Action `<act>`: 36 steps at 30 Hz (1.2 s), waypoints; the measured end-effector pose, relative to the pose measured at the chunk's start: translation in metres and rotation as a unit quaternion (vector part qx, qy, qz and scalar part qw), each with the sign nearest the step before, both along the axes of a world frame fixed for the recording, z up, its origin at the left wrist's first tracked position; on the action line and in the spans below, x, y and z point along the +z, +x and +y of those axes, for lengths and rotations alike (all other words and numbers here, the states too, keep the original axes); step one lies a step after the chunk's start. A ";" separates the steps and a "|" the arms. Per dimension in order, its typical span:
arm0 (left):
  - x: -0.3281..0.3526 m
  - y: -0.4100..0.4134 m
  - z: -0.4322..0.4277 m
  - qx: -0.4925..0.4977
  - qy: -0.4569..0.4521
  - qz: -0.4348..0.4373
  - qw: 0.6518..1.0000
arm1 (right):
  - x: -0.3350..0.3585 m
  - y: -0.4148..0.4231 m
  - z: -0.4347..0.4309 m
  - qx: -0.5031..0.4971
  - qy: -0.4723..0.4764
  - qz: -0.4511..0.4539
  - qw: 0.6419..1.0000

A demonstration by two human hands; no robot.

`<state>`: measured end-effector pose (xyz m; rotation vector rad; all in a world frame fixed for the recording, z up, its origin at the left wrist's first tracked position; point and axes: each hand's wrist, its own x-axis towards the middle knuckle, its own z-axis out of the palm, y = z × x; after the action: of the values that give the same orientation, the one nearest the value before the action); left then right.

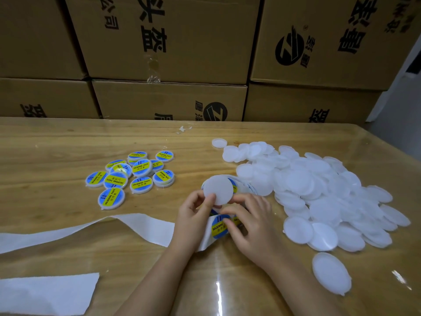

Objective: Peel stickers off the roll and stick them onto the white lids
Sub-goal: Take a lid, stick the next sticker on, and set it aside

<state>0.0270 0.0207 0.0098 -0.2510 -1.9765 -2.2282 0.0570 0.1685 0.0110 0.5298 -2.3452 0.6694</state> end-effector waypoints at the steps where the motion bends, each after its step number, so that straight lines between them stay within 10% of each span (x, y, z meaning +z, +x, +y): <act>1: 0.000 0.000 0.001 0.000 0.002 -0.004 1.000 | 0.001 0.000 -0.001 -0.009 0.001 0.013 1.000; 20: -0.002 0.004 0.006 -0.030 -0.025 0.024 0.999 | 0.012 0.009 -0.012 0.053 -0.129 -0.047 0.989; 36: -0.005 0.001 0.004 0.011 -0.054 0.007 0.998 | 0.010 0.013 -0.011 0.051 -0.052 0.086 0.994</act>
<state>0.0283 0.0247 0.0052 -0.2561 -2.0851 -2.1021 0.0698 0.1576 0.0208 0.6378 -2.1213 0.7579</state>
